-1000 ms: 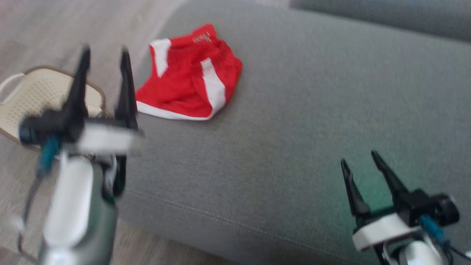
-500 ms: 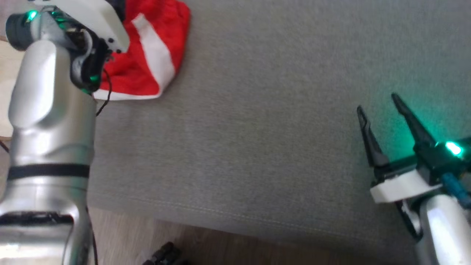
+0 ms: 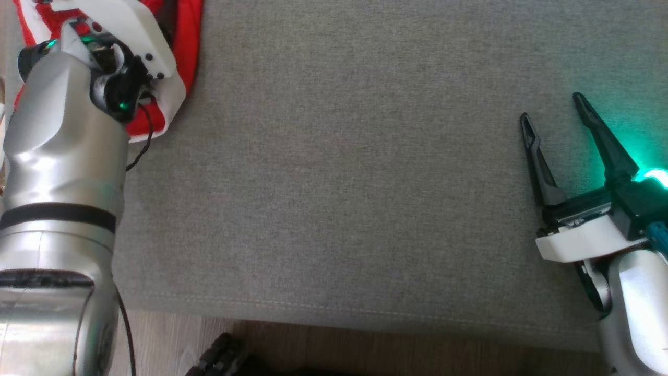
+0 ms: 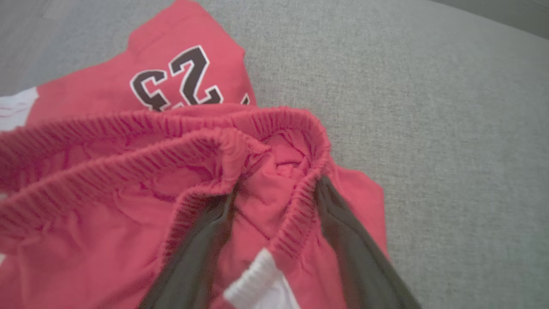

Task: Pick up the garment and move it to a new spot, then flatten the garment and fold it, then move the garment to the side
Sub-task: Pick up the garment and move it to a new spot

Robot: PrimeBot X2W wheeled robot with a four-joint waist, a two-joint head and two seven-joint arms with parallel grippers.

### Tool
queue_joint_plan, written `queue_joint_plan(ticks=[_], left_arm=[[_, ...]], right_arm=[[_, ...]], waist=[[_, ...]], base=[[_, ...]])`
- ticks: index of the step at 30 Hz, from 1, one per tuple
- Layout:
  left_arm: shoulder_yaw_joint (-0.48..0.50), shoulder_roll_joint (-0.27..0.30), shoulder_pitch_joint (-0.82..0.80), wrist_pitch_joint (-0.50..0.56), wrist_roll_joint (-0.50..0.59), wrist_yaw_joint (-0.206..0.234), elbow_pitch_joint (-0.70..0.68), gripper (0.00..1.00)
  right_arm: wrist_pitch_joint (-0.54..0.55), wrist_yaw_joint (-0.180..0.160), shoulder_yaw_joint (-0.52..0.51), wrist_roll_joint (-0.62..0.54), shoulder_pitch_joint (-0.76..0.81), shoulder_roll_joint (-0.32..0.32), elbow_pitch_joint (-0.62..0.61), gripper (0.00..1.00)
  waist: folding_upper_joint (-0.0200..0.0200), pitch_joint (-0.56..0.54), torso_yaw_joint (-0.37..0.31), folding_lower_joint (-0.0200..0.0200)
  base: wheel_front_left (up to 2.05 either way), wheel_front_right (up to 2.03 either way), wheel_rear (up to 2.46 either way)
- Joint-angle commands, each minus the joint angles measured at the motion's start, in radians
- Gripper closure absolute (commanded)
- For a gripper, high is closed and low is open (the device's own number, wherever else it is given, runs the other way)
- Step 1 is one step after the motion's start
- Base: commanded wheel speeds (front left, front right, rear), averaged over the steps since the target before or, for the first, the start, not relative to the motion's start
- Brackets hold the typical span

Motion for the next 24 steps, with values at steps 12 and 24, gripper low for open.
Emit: queue_joint_plan(ticks=[12, 24], left_arm=[[-0.108, 0.097, 0.066, -0.357, -0.046, -0.006, -0.043, 1.00], [-0.176, 0.080, 0.259, -0.491, -0.102, -0.006, -0.404, 1.00]], right_arm=[[-0.001, 0.000, 0.035, 0.050, 0.029, 0.084, 0.039, 0.00], [-0.001, 0.000, -0.006, 0.180, 0.131, 0.146, 0.077, 0.00]], waist=[[0.0000, -0.186, -0.041, -0.0001], [0.0000, -0.436, -0.168, -0.0001]], base=[[0.00, 0.00, 0.00], [0.00, 0.00, 0.00]])
